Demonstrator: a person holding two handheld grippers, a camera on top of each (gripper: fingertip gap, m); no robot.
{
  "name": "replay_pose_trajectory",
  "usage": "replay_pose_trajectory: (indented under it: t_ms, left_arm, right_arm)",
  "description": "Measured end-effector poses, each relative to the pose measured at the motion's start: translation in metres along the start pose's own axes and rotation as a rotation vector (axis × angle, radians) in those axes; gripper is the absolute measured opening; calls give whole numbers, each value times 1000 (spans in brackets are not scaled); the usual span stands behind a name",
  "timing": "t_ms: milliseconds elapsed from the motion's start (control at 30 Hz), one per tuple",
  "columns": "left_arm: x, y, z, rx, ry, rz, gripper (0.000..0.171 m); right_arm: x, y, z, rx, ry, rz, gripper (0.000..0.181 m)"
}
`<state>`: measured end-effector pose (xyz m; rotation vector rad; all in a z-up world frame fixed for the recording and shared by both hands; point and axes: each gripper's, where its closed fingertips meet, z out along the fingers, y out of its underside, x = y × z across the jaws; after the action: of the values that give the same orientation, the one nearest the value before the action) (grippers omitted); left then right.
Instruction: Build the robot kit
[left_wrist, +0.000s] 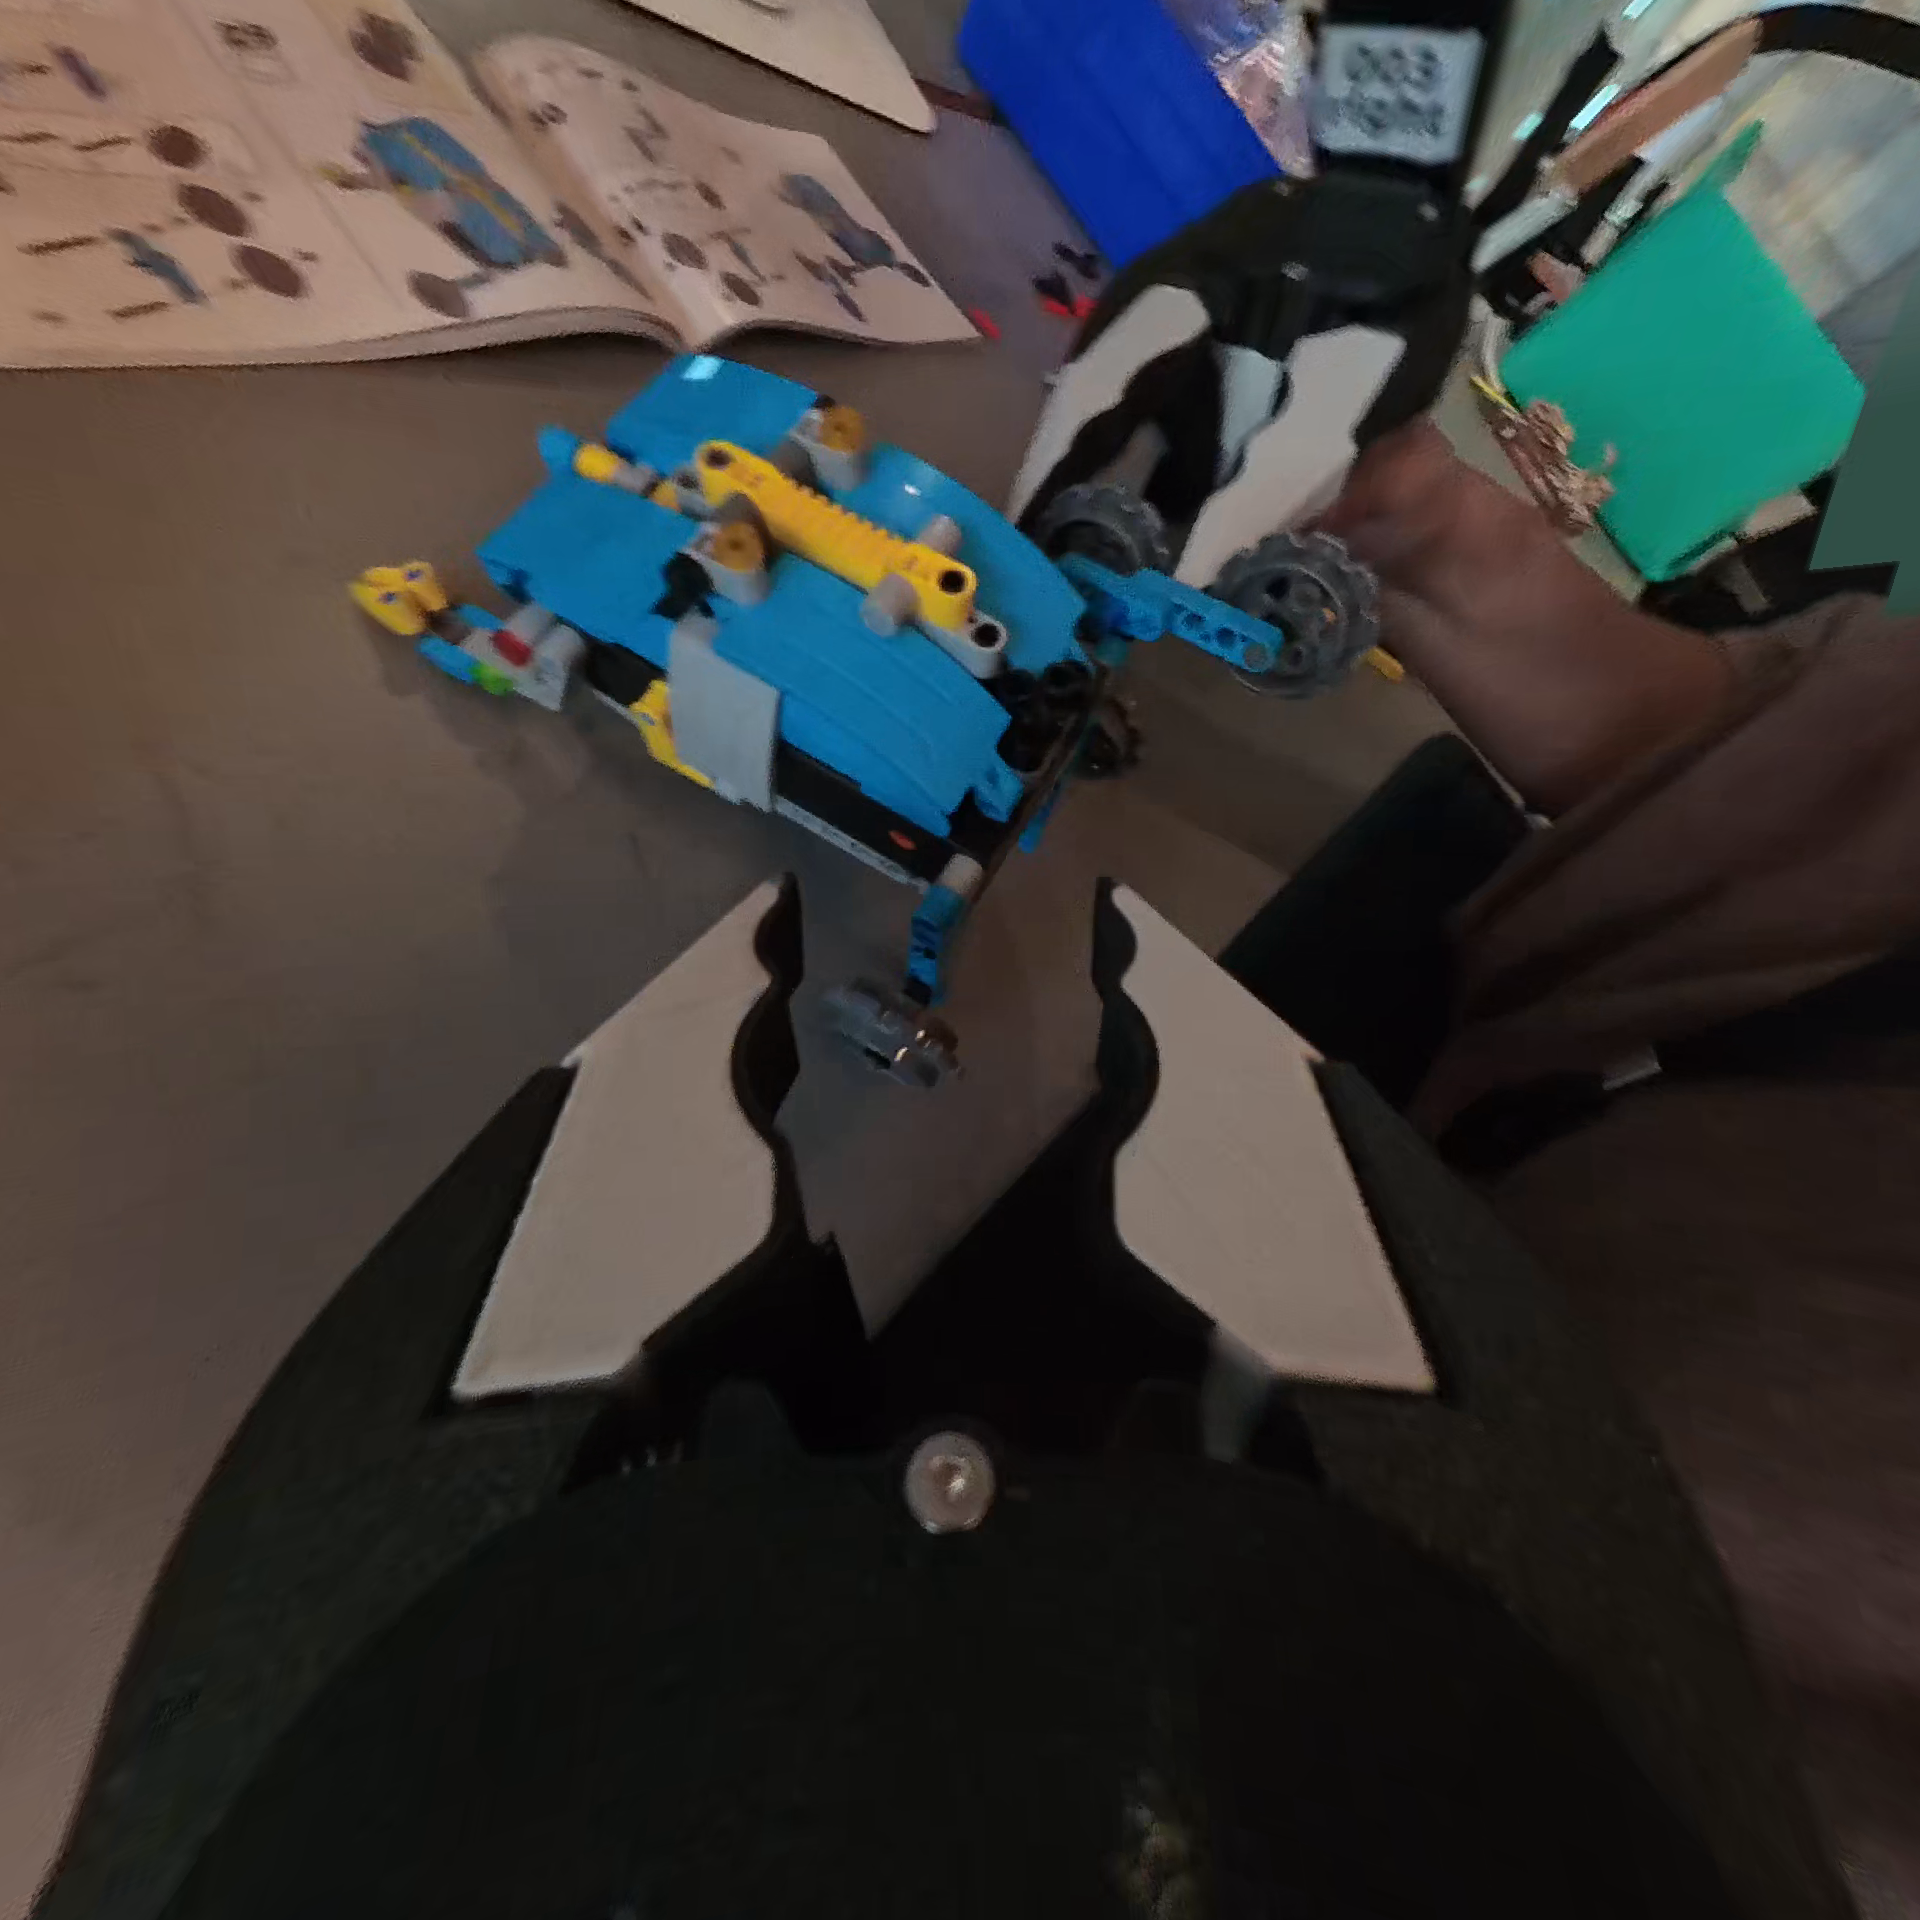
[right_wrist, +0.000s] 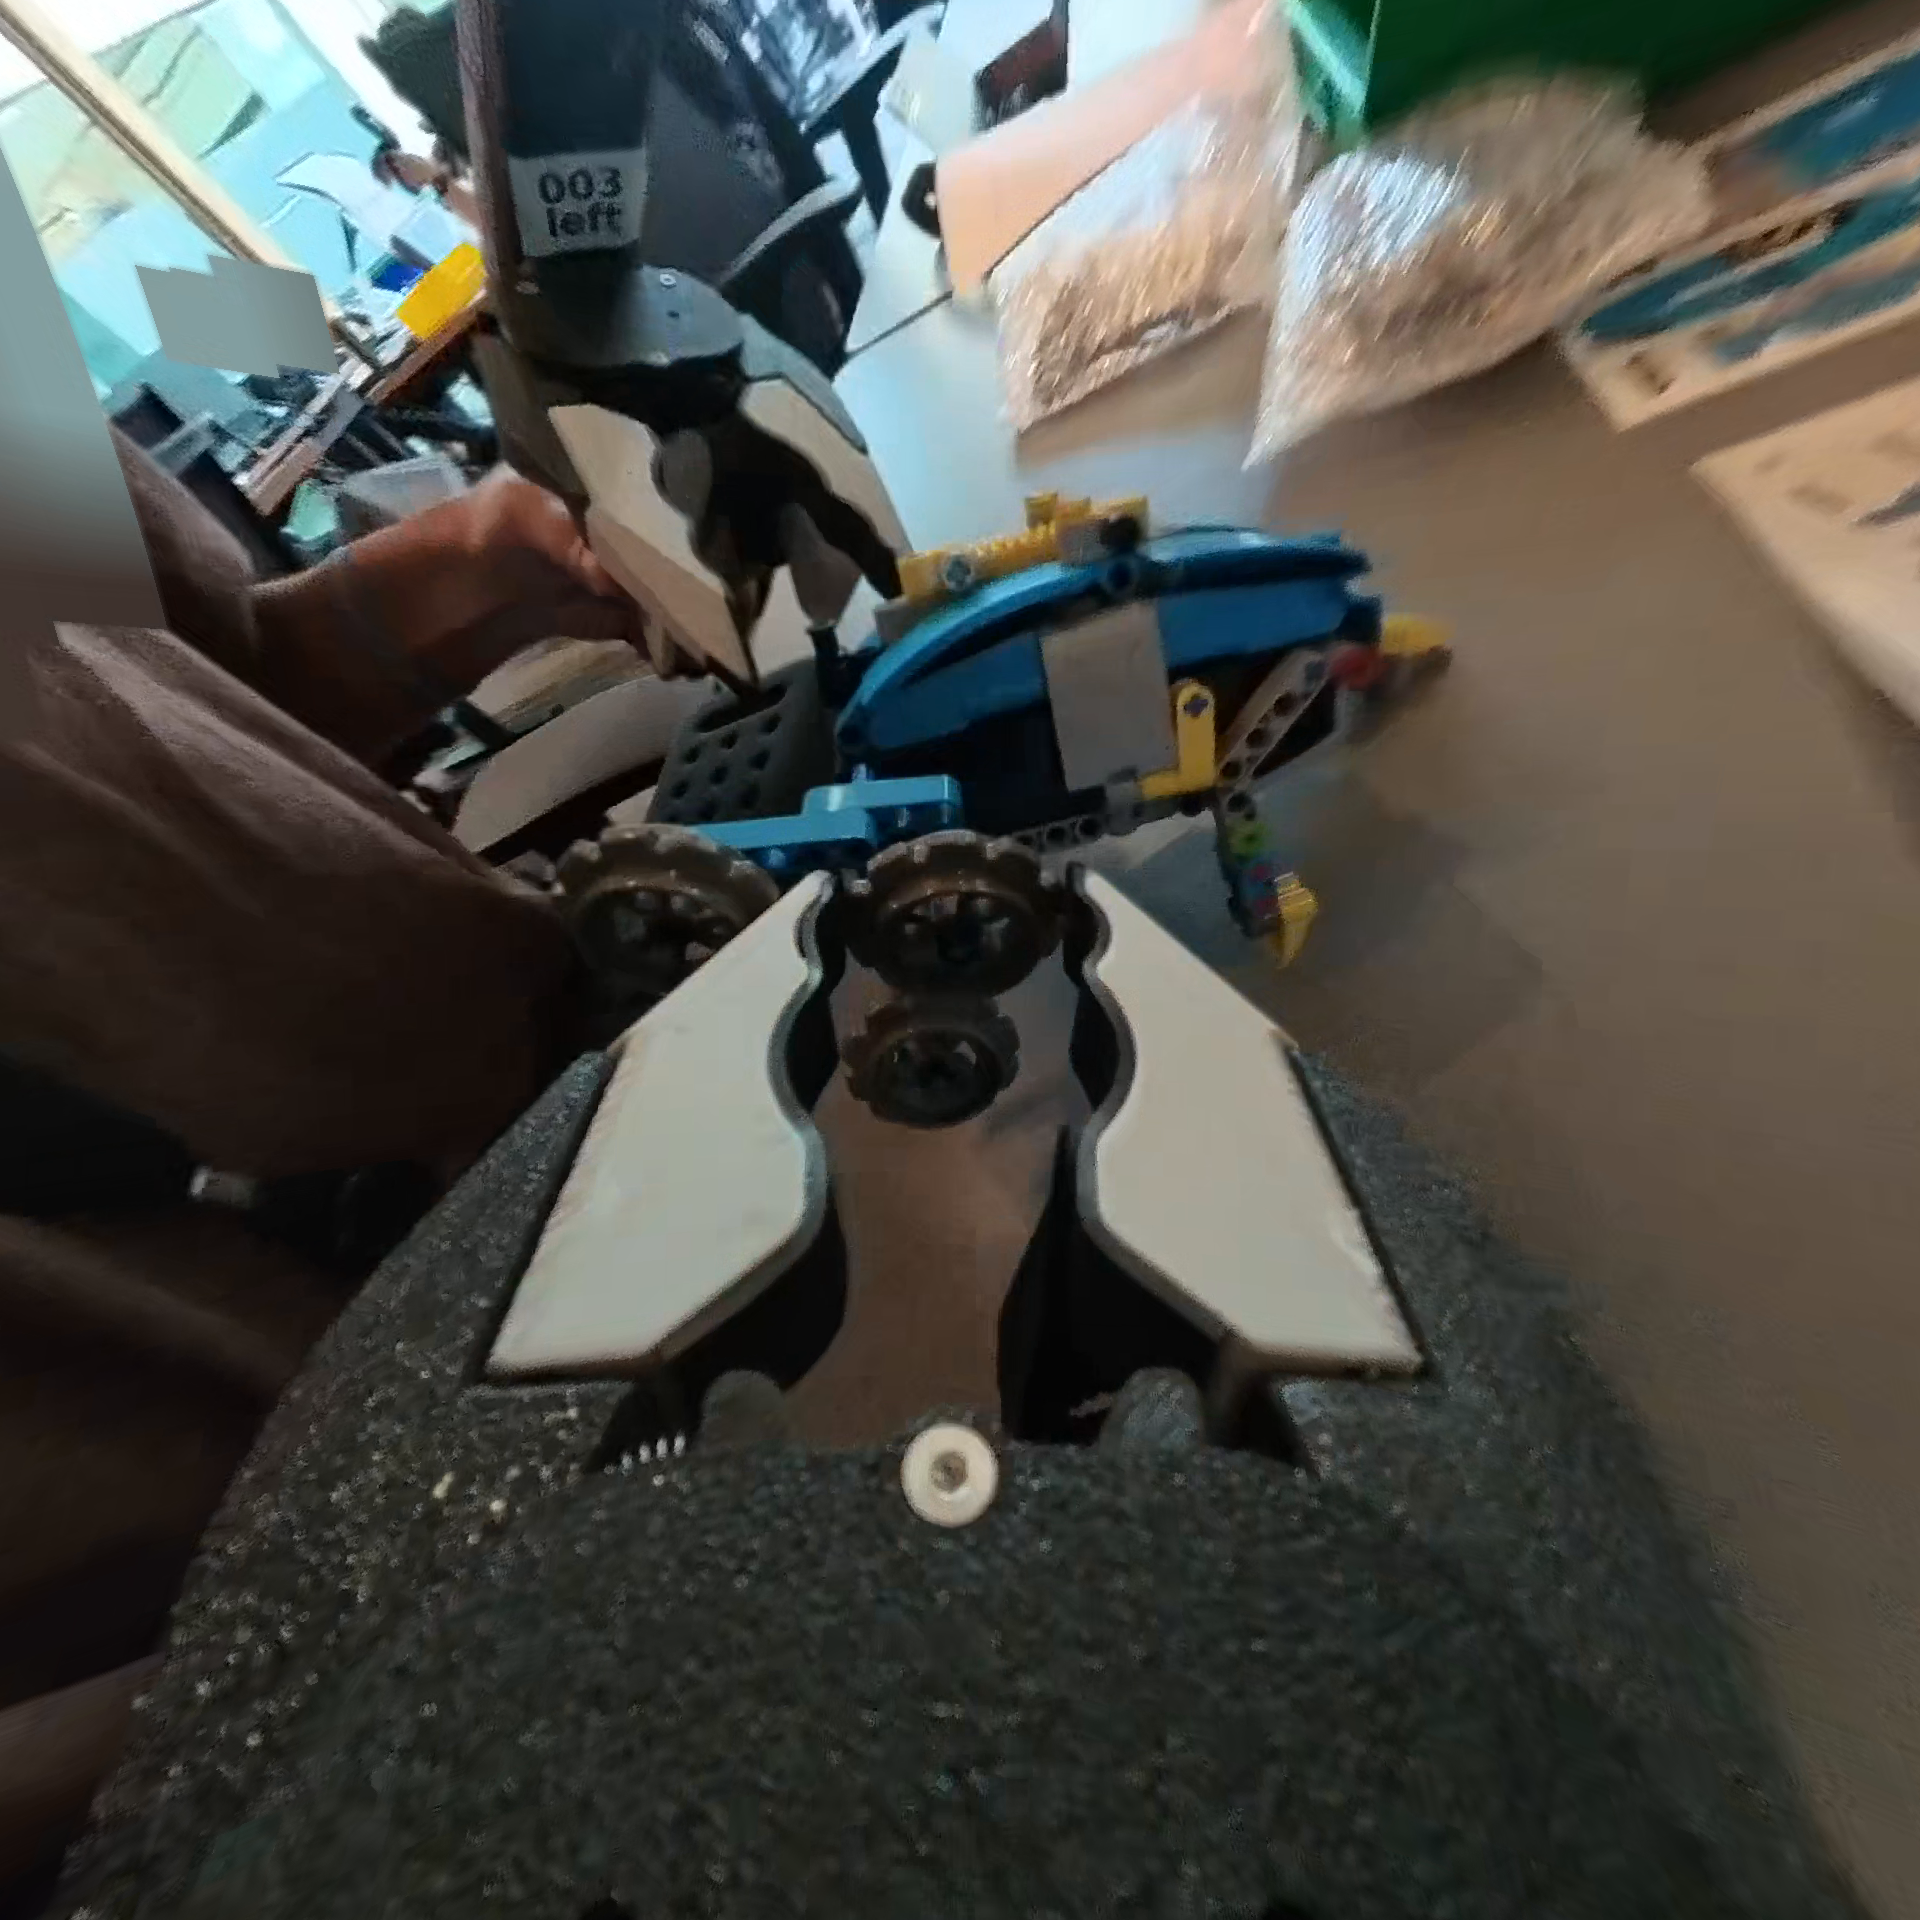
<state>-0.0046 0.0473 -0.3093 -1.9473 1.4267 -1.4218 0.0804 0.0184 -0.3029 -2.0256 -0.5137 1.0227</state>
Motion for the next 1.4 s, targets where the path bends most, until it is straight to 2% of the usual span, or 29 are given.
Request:
replay_pose_trajectory:
  t_ms: [100,267,467,700,800,1200,1300,1400]
  left_arm:
    - [8,7,13,-41,64,41,55]
    - [9,7,29,-47,103,79,50]
    - [2,7,31,-103,59,151,41]
    - [-5,2,38,-111,-29,139,39]
    - [-5,2,40,-117,-49,132,39]
    - [-7,2,44,-128,-143,142,41]
    - [-6,2,44,-128,-168,151,41]
    - [-6,2,45,-133,-178,166,41]
  right_arm:
    - [-3,0,3,-74,-76,76,42]
    - [-1,1,7,-206,-102,95,42]
    - [2,0,8,-258,-113,115,43]
    - [2,-2,7,-298,-60,-22,43]
    - [2,1,5,-357,-41,-52,43]
    - [-5,-4,9,-352,126,-38,43]
    - [-6,4,8,-372,173,-8,43]
    - [-6,1,7,-321,169,70,42]
